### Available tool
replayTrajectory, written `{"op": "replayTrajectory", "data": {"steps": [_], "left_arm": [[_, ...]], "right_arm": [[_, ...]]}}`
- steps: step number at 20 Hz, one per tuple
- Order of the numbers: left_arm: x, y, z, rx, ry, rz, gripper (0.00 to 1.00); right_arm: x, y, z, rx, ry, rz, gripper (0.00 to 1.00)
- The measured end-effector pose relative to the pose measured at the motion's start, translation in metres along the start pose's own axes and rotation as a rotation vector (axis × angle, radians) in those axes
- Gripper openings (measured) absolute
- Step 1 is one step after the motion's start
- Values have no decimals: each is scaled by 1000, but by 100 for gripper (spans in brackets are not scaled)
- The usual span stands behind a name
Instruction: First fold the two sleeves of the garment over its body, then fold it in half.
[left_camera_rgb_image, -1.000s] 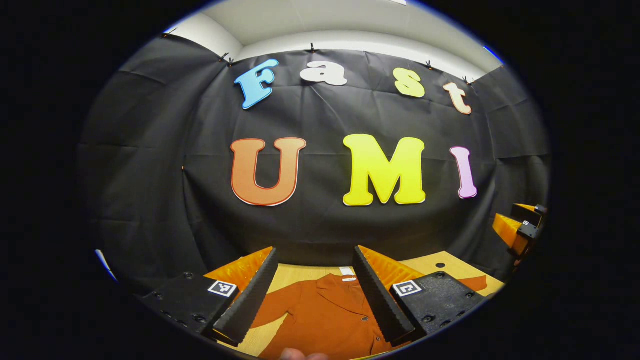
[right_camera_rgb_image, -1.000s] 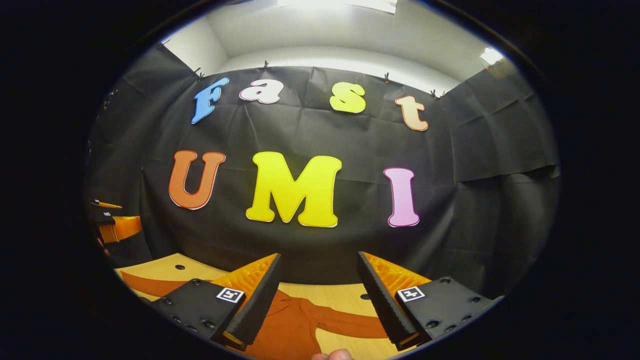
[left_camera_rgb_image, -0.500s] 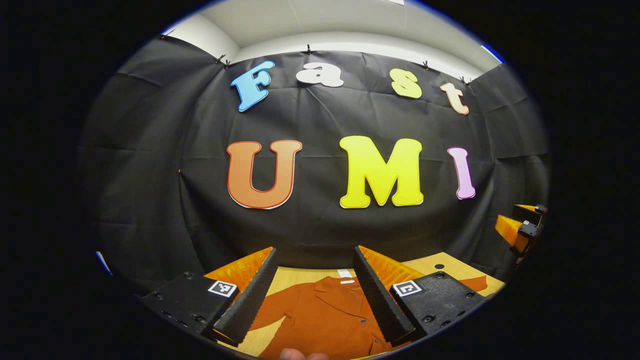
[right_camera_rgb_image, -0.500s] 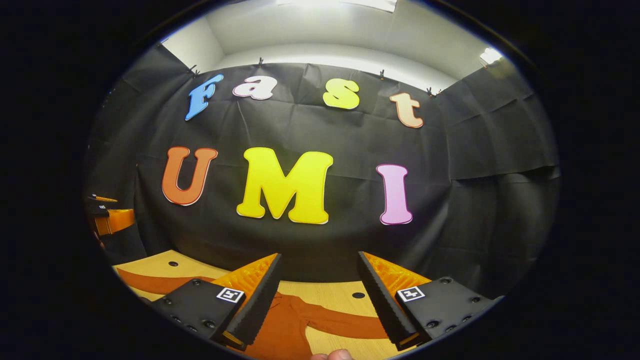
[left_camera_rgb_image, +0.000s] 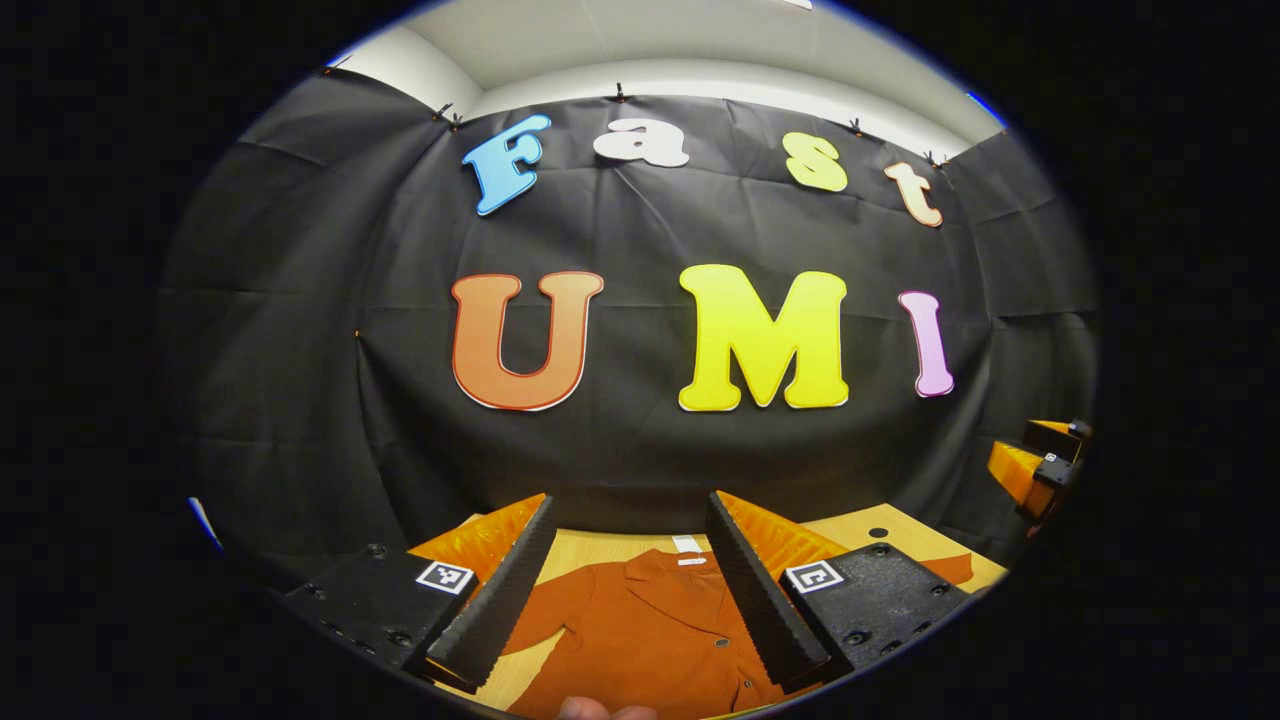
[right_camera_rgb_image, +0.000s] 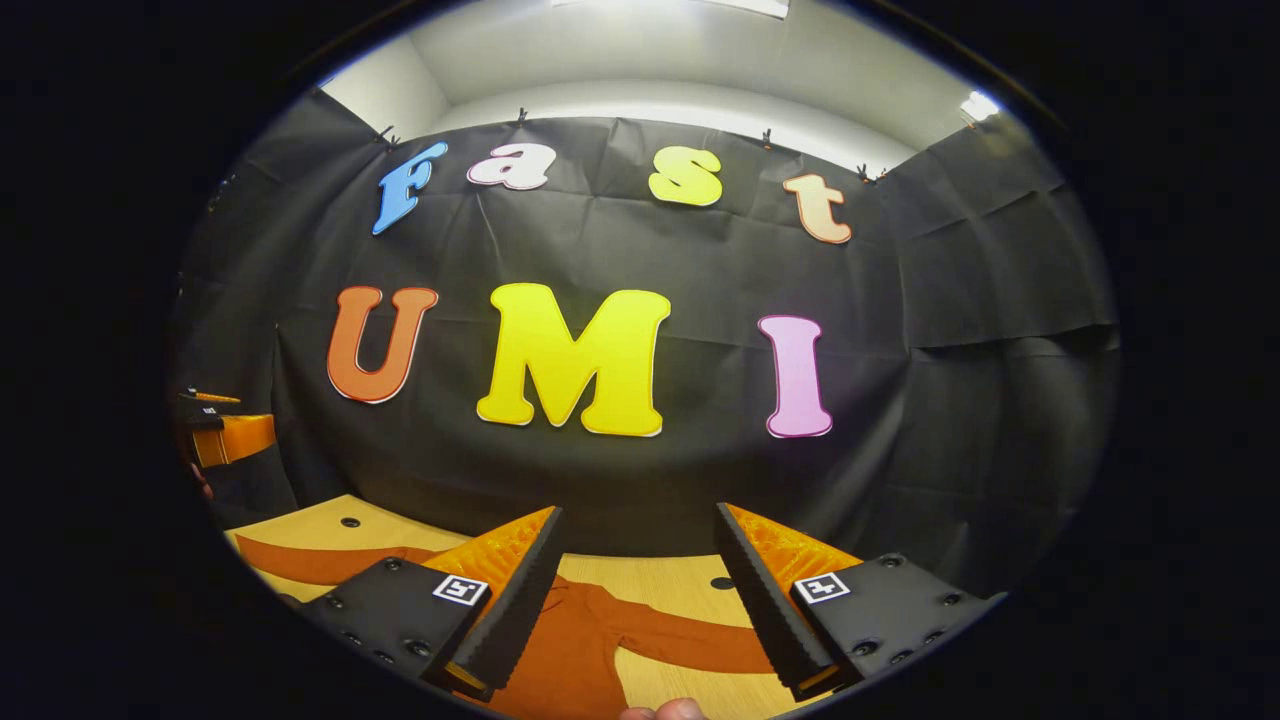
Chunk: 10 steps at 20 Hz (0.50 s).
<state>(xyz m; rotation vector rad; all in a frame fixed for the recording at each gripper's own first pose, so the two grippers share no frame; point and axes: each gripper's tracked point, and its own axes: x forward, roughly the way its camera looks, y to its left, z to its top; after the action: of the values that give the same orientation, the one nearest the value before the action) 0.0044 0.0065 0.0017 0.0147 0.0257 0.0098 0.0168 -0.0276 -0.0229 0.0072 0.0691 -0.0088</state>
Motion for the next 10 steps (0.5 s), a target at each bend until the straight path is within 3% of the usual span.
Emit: {"op": "replayTrajectory", "data": {"steps": [10], "left_arm": [[2,4,3,26,-5,12,97]], "right_arm": [[11,-4,2,12,-6,3,94]]}}
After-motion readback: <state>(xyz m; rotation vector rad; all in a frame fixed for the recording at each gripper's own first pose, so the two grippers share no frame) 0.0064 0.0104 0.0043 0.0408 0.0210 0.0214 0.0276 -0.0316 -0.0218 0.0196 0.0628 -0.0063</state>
